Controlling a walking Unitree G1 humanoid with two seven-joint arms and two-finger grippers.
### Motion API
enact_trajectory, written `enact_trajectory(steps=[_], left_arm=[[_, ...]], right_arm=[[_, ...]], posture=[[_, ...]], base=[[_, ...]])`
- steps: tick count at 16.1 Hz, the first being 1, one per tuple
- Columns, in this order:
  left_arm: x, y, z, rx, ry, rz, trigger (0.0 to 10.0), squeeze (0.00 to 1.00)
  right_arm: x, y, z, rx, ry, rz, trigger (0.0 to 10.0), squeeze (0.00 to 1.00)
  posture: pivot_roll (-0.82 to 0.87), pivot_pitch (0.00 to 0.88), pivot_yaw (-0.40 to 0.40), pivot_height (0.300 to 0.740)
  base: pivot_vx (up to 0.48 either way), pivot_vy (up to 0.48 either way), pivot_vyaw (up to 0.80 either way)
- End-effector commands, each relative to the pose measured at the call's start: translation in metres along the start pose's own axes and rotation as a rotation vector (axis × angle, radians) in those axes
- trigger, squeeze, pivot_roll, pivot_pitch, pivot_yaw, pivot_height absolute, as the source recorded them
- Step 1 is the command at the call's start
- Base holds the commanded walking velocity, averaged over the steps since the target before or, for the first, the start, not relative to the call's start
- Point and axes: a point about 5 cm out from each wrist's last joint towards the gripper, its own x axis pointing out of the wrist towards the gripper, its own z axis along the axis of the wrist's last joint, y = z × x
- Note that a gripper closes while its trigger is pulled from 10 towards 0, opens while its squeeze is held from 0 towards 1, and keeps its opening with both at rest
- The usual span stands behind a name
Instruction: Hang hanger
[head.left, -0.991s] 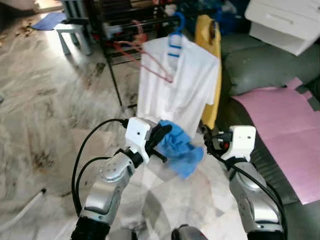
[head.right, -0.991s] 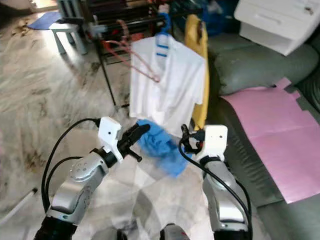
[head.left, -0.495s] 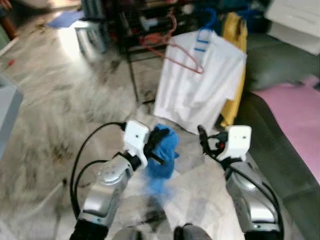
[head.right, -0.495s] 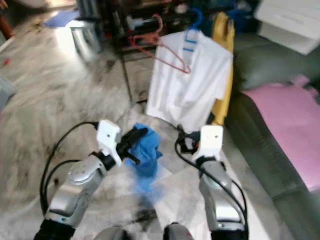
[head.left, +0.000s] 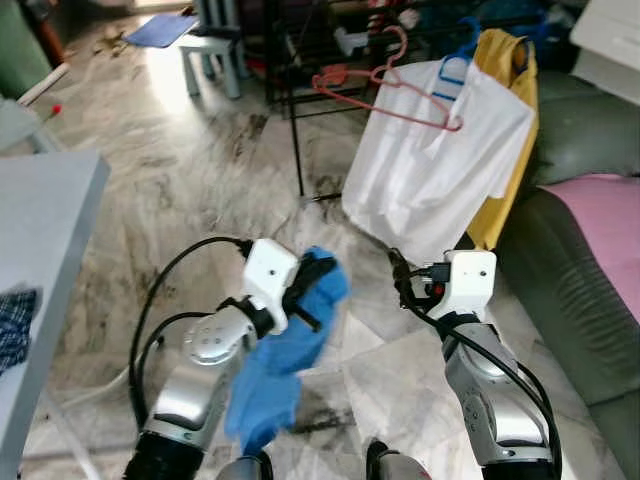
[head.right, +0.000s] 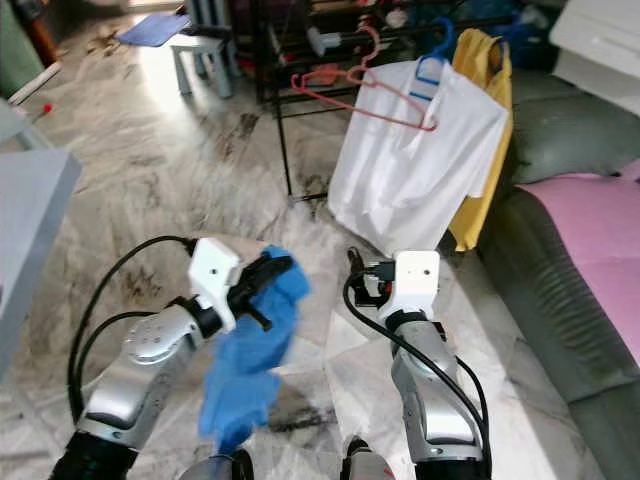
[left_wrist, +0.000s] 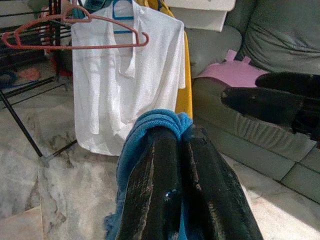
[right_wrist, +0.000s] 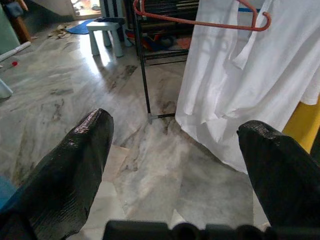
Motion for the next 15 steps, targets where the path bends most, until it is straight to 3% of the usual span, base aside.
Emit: enact_trajectory(steps=[1,2,4,7,8,10,13,15], left_arm=[[0.002,-0.002,0.003,0.018,-0.009,-0.018,10.0,0.0],[0.002,-0.004,0.003,0.009,-0.007,-0.025,10.0,0.0],[0.002,-0.004,0.002,0.081,0.012,-0.085,10.0,0.0],[0.001,0.021,0.0,0.178,0.117,-0.145,10.0,0.0],[0.0,0.034,0.005,0.254,0.152,-0.191,10.0,0.0],[0.0,0.057,0.017,0.481,0.28,-0.382,10.0,0.0],[0.0,0.072,0.018,0.758,0.407,-0.483,10.0,0.0],[0.007,0.09,0.023,1.205,0.505,-0.498,10.0,0.0]], right_arm=[[-0.001,-0.003,0.0,-0.001,-0.001,-0.015,10.0,0.0],[-0.001,-0.004,0.0,-0.002,-0.001,-0.017,10.0,0.0],[0.0,-0.004,0.0,-0.007,0.0,-0.019,10.0,0.0],[0.0,-0.006,0.0,-0.011,0.0,-0.021,10.0,0.0],[0.0,-0.006,0.0,-0.012,0.0,-0.023,10.0,0.0],[0.004,-0.005,0.001,-0.012,-0.005,-0.023,10.0,0.0],[0.005,-0.003,0.002,-0.007,-0.017,-0.027,10.0,0.0],[0.004,-0.005,0.002,-0.006,-0.018,-0.038,10.0,0.0]], posture=[[-0.06,0.174,0.004,0.74],[-0.06,0.174,0.005,0.74],[-0.06,0.173,0.006,0.74],[-0.06,0.172,0.008,0.74],[-0.05,0.169,0.009,0.74],[-0.04,0.166,0.014,0.74],[-0.03,0.162,0.027,0.74],[-0.03,0.162,0.032,0.74]], base=[[0.0,0.0,0.0],[0.0,0.0,0.0],[0.0,0.0,0.0],[0.0,0.0,0.0],[0.0,0.0,0.0],[0.0,0.0,0.0],[0.0,0.0,0.0],[0.0,0.0,0.0]])
